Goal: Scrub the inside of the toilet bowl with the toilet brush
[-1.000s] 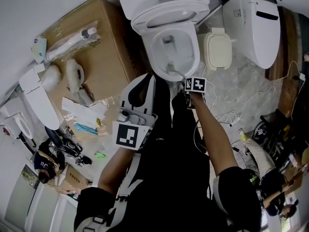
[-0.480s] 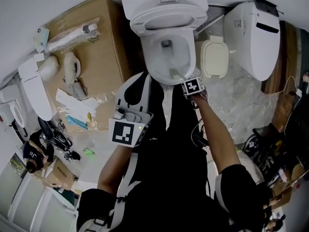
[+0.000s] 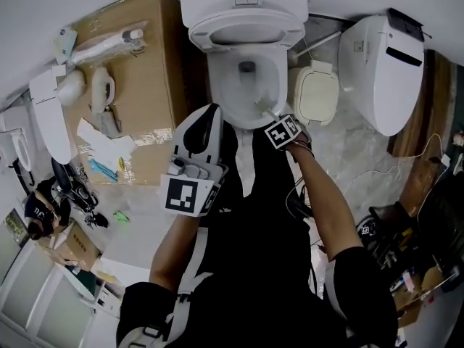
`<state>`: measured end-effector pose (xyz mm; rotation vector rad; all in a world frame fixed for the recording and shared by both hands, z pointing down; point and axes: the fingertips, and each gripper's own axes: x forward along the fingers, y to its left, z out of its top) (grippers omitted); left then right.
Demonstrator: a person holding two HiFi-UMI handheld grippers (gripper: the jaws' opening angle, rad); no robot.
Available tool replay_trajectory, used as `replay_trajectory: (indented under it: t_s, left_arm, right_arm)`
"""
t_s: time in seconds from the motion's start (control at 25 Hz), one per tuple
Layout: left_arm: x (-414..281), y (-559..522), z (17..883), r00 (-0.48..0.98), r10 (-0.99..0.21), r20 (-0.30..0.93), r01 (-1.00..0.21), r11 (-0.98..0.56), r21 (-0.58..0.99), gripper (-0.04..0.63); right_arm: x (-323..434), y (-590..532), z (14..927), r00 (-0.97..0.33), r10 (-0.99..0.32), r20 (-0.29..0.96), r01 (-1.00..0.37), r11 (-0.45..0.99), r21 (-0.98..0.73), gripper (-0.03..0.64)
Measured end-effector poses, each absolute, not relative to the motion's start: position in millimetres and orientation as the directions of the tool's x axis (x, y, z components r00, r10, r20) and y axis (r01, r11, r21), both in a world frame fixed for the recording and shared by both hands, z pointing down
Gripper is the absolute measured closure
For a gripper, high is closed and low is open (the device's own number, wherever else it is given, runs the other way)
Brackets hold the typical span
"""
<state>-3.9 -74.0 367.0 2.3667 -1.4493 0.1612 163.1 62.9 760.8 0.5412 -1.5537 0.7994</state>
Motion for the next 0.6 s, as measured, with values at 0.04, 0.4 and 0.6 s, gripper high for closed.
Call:
replay_trajectory:
  t_s: [0.04, 0.4, 0.6]
  left_arm:
    - [-1, -73, 367, 0.462, -0.841, 0.282, -0.883, -0.404, 0.241, 0.589]
    - [3, -69, 368, 0.400, -0.872, 0.280, -0.912, -0.349, 0.217, 0.589]
    - [-1, -68, 373, 0.381, -0.881, 0.281, -0.919, -0.326, 0.222, 0.589]
  right_arm:
    - [166, 61, 760, -0.140, 0.103, 0.985, -0.719, 0.674, -0.173, 0.506]
    - [175, 46, 760, -0.079, 0.080, 0.994, -0.512, 0.852, -0.109, 0.506]
    - [177, 35, 758, -0.041, 0.048, 0.998, -0.382, 0.922, -0.060, 0.506]
